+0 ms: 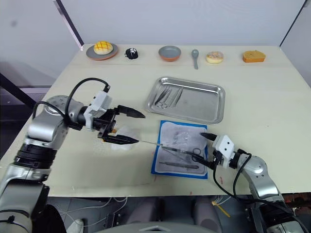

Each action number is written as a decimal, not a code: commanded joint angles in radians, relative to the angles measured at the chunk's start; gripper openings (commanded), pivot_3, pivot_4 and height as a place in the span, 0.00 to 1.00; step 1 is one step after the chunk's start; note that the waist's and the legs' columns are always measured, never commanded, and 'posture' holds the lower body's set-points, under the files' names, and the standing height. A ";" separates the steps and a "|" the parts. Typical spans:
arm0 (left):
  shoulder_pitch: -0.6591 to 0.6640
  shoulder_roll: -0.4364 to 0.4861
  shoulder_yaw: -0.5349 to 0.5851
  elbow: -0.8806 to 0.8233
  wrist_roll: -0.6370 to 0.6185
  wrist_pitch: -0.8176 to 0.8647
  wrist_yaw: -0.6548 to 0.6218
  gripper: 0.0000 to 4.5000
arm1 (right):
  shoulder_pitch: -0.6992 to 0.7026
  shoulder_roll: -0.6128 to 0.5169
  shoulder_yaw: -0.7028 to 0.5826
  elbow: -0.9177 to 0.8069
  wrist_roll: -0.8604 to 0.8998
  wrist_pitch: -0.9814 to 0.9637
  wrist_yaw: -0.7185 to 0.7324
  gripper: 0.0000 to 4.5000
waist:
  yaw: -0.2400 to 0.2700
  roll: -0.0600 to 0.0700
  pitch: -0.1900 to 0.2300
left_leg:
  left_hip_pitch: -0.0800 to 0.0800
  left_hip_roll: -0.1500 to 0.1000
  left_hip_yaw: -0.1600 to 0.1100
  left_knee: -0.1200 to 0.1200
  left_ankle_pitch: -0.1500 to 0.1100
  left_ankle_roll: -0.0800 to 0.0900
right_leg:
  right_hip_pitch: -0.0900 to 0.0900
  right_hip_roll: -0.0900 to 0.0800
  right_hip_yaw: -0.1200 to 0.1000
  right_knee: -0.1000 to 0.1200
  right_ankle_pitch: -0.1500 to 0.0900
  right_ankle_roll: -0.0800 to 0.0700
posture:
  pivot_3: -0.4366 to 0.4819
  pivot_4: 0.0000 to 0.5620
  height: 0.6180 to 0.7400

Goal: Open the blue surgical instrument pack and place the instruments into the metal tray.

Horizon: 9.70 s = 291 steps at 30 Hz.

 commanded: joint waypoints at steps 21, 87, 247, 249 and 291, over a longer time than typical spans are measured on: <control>0.204 -0.199 -0.067 -0.019 0.061 -0.284 0.008 0.99 | 0.066 -0.058 0.014 0.032 -0.062 0.080 0.007 1.00 | 0.003 0.002 0.000 | 0.000 -0.001 0.000 0.001 0.000 0.000 | 0.000 0.001 0.000 0.000 0.000 0.000 | 0.48 0.27 1.00; 0.075 -0.461 -0.196 0.545 0.370 -0.595 -0.018 0.99 | 0.319 -0.325 -0.517 -0.729 0.528 0.403 0.268 1.00 | 0.013 0.015 0.015 | -0.003 -0.002 0.000 0.003 0.000 0.001 | 0.000 0.000 -0.003 0.000 0.000 0.001 | 0.48 0.27 1.00; 0.109 -0.569 -0.265 0.646 0.440 -0.662 0.021 1.00 | -0.671 0.278 -0.202 -0.143 -0.027 1.276 -0.741 0.01 | 0.025 0.035 -0.012 | -0.002 -0.026 -0.011 0.002 -0.004 0.009 | 0.005 -0.021 -0.011 0.001 -0.006 0.012 | 0.48 0.27 1.00; 0.109 -0.571 -0.265 0.648 0.441 -0.664 0.023 1.00 | -0.688 0.314 -0.199 -0.087 -0.035 1.248 -0.753 0.01 | 0.024 0.035 -0.012 | -0.002 -0.026 -0.011 0.002 -0.004 0.009 | 0.004 -0.021 -0.011 0.001 -0.006 0.012 | 0.48 0.27 1.00; 0.102 -0.561 -0.260 0.674 0.445 -0.674 0.006 1.00 | 0.066 -0.137 -0.268 -0.642 0.214 0.663 0.033 0.99 | 0.002 0.031 -0.009 | 0.001 -0.029 -0.016 0.002 -0.004 0.010 | 0.012 -0.022 -0.009 -0.001 -0.010 0.018 | 0.48 0.27 1.00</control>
